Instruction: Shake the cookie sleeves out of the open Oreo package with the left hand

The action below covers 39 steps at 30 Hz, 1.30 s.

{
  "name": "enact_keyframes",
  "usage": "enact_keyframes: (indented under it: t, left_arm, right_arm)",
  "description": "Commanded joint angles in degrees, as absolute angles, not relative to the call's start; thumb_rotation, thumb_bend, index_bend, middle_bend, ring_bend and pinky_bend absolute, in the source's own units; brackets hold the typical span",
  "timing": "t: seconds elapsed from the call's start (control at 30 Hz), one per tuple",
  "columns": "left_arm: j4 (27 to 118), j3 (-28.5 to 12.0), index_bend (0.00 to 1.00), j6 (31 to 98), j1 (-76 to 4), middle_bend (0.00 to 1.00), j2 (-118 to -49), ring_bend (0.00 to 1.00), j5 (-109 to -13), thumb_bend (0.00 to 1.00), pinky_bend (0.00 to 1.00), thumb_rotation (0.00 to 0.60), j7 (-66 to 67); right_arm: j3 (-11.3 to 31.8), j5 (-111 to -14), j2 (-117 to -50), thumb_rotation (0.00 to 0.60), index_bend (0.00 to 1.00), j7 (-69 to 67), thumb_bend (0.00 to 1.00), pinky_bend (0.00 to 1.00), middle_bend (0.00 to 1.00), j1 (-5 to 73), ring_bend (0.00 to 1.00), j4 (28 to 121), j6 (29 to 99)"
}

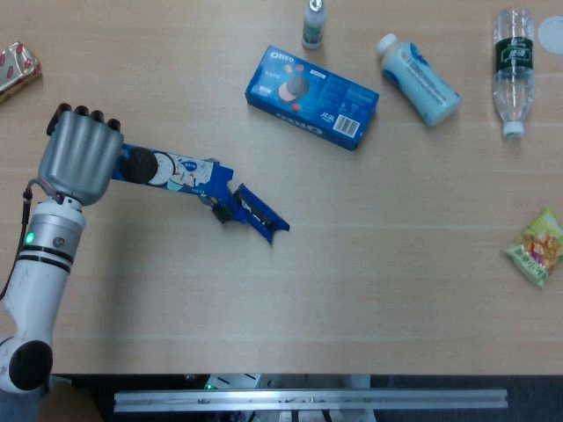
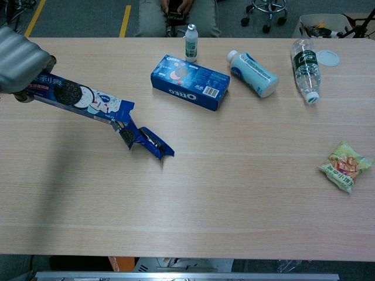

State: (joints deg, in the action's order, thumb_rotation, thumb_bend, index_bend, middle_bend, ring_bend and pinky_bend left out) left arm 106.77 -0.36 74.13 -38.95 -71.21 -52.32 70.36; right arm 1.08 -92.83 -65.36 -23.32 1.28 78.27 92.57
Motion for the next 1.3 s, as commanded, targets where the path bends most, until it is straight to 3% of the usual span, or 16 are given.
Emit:
enact_keyframes:
  t: [0.03,0.77,1.3]
  left_arm:
    - [106.5,-0.4,0.47,74.2,-39.1,0.51,-71.0,0.47,-52.1,0.17,0.53,0.6,70.4]
    - [103.4,-3.6,0.47,69.3,-38.6,0.51,-71.1,0.47,-47.6,0.17,0.54,0.6,55.6]
    - [94.8,-3.7,0.46,68.8,-35.4,0.51,-78.6,0.47,-42.8,0.17,0.55,0.6,47.2]
  right_arm:
    - [1.1,-92.9,-65.3,0.6,0.69,-23.2,0.3,0.62,0.57,1.3,0.6,78.4,92.6]
    - [0.9,-93.1,-65.3,0.6,0.69,-23.6,0.3,0.62,0.57,1.0,0.6,78.2,92.8]
    - [0.7,-93.0,-65.4,0.6,0.69,-23.4,0.3,0.62,0.57,1.1,0.6,78.3,92.4]
